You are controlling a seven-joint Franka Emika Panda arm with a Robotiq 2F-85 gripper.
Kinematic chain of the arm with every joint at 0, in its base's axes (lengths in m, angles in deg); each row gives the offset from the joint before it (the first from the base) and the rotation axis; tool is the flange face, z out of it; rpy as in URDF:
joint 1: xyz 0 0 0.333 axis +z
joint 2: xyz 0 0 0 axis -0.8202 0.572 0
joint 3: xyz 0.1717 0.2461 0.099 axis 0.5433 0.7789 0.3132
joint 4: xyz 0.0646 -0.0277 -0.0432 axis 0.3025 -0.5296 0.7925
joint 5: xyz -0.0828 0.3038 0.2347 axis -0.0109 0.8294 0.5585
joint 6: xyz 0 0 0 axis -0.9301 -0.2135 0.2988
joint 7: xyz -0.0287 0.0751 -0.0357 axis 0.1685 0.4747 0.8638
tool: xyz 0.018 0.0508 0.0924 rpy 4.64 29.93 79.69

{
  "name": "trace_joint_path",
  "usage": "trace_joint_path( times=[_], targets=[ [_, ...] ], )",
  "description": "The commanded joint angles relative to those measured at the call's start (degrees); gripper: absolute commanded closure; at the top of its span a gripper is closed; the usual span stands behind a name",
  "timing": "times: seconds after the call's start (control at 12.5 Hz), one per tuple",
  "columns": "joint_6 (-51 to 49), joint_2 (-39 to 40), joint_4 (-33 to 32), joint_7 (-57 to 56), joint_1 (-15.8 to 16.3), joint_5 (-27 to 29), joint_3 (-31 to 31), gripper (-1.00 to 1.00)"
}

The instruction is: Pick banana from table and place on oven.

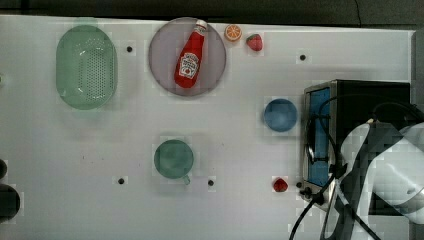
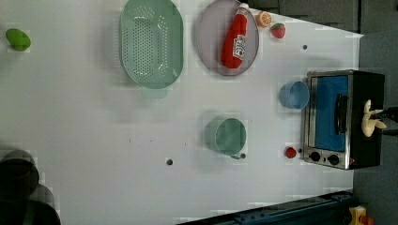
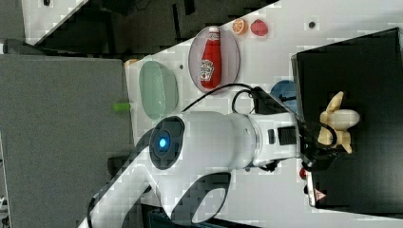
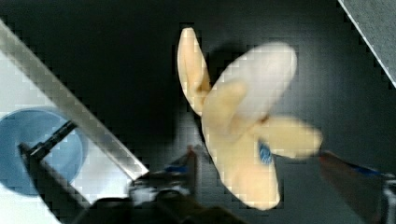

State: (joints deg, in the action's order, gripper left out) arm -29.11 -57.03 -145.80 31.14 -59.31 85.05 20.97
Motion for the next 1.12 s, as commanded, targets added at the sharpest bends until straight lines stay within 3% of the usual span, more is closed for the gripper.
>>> trace_joint_path(
  times=[0.08,0.32,0.56,0.8,0.88,1.12],
  targets=[
    [-0.2,-3.1,4.5,-1.7,1.0,0.6,-0.2,-1.00],
    [-4.9,-7.2,9.1,-5.1,2.2,0.6,0.4,-1.00],
    [-13.0,-13.1,11.6,-0.4,4.7,0.5,4.0,-1.00],
    [-24.2,-18.1,11.1,14.4,6.6,0.0,11.6,-1.00],
    [-30.4,-21.0,11.0,34.8,7.3,-0.1,21.5,-1.00],
    [-30.5,-22.6,10.9,43.1,7.3,-0.5,28.1,-1.00]
  ],
)
